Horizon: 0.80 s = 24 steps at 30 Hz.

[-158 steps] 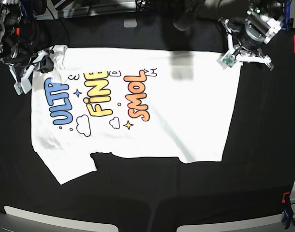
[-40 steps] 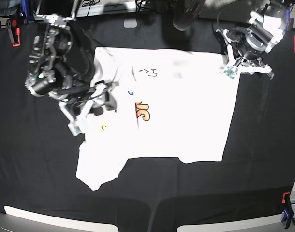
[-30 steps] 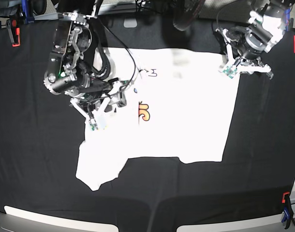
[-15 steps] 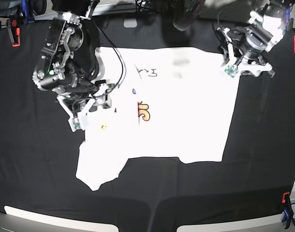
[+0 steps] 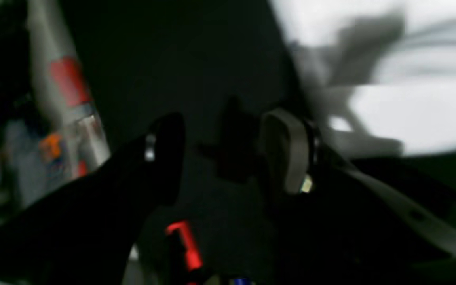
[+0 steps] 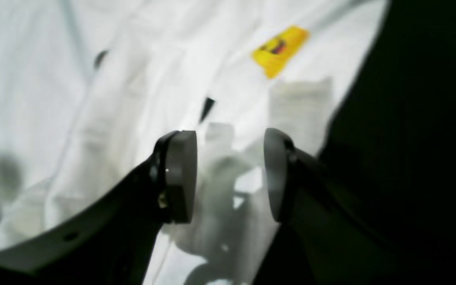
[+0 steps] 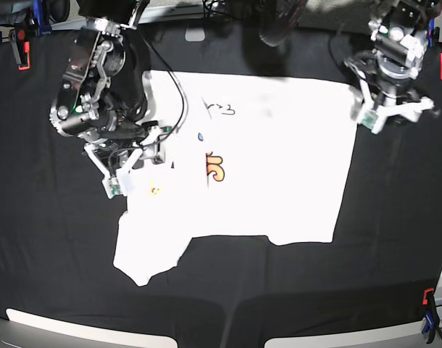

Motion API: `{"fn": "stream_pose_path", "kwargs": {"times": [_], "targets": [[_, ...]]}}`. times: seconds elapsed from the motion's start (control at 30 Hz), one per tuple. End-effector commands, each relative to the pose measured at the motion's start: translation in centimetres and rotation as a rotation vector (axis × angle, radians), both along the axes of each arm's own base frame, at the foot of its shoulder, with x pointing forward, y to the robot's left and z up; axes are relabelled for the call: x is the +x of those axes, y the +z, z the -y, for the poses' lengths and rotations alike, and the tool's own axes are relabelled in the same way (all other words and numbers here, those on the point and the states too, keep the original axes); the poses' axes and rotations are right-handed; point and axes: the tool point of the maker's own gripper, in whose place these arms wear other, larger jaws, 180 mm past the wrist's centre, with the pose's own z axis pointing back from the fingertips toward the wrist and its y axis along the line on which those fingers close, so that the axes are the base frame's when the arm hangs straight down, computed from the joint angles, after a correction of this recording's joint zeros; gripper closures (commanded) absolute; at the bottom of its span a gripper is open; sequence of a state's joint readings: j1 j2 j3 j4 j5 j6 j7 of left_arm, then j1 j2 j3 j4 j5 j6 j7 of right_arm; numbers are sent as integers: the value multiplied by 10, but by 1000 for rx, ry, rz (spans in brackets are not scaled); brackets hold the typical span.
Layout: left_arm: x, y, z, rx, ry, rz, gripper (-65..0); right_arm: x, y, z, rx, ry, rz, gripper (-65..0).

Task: Layout the t-shirt on the table in an organized manner, then fold the t-shirt properly
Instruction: 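Fold the held corner over the shirt body with the right gripper, then open the right gripper and release the folded fabric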

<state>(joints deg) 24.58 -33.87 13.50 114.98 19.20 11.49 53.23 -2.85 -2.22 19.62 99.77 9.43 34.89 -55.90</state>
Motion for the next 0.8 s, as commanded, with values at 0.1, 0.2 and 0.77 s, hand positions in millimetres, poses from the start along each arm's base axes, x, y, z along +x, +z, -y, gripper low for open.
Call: {"fn": "stream_pose_path", "kwargs": {"times": [0.1, 0.2, 0.77], "targets": [[14, 28, -15, 64, 54, 142, -318, 6, 13, -14, 68, 13, 34, -267], [14, 28, -15, 67, 52, 145, -318, -1, 8, -26, 105, 18, 6, -267], [15, 28, -14, 63, 48, 148, -318, -20, -10, -33, 132, -7, -25, -144]]}}
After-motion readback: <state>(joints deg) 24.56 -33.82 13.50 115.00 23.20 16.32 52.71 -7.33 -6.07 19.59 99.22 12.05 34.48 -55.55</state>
